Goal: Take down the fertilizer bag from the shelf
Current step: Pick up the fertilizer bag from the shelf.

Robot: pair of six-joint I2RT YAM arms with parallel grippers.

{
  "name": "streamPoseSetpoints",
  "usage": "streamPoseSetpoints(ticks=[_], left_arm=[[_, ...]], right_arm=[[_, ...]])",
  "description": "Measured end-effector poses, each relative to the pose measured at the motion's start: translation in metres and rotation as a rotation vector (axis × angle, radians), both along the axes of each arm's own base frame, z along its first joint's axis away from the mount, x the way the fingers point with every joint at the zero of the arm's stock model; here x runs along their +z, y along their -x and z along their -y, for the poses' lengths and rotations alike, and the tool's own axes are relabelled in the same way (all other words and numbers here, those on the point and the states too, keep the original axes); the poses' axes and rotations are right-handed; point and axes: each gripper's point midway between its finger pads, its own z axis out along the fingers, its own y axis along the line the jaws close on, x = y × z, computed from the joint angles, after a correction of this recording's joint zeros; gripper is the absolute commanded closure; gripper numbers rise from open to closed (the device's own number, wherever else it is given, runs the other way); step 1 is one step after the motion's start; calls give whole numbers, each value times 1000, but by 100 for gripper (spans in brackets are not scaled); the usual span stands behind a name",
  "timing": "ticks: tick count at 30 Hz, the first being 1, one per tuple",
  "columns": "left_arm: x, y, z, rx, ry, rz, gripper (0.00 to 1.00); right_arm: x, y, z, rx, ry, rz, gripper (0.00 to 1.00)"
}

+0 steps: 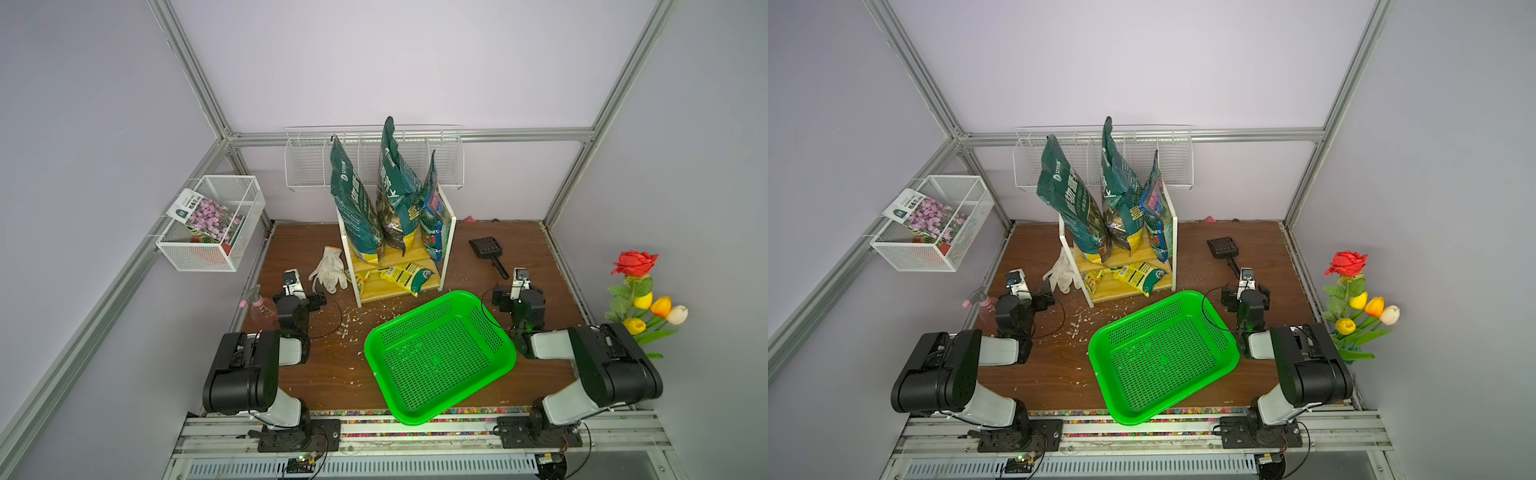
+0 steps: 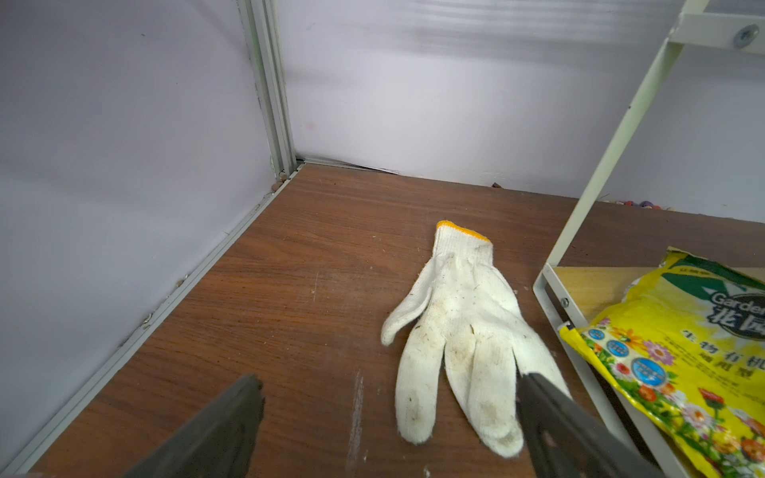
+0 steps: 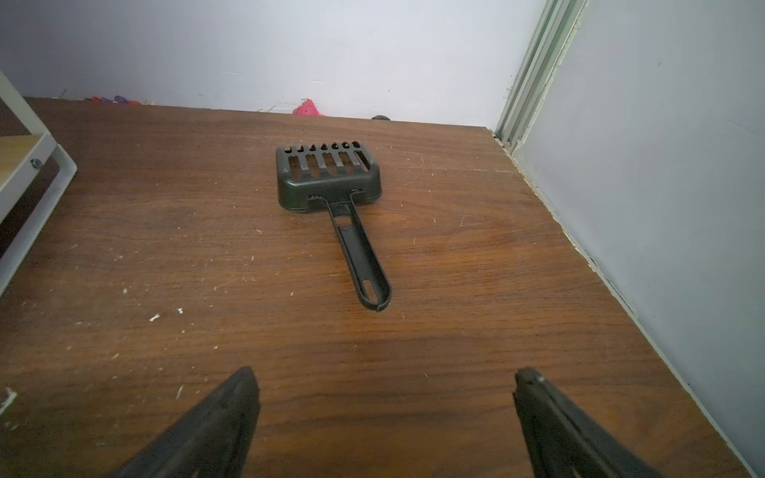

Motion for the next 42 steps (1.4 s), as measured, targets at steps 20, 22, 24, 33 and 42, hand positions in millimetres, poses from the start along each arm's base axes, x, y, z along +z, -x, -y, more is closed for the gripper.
streamPoseSetpoints(ticks=[20, 22, 24, 33, 42], left_arm=[[1, 1, 0, 4, -1, -21, 0], [12, 1, 0, 11, -4, -13, 0], [32, -2, -1, 25, -6, 7, 0], [113, -4, 11, 7, 91, 62, 0], [121, 17, 32, -53, 194, -64, 1]], right_arm=[[1, 0, 1, 9, -10, 6, 2], [5, 2, 0, 13, -7, 8, 3], [17, 4, -5, 24, 3, 14, 3], [135, -16, -52, 119, -22, 72, 7], [241, 1, -120, 293, -141, -5, 8]])
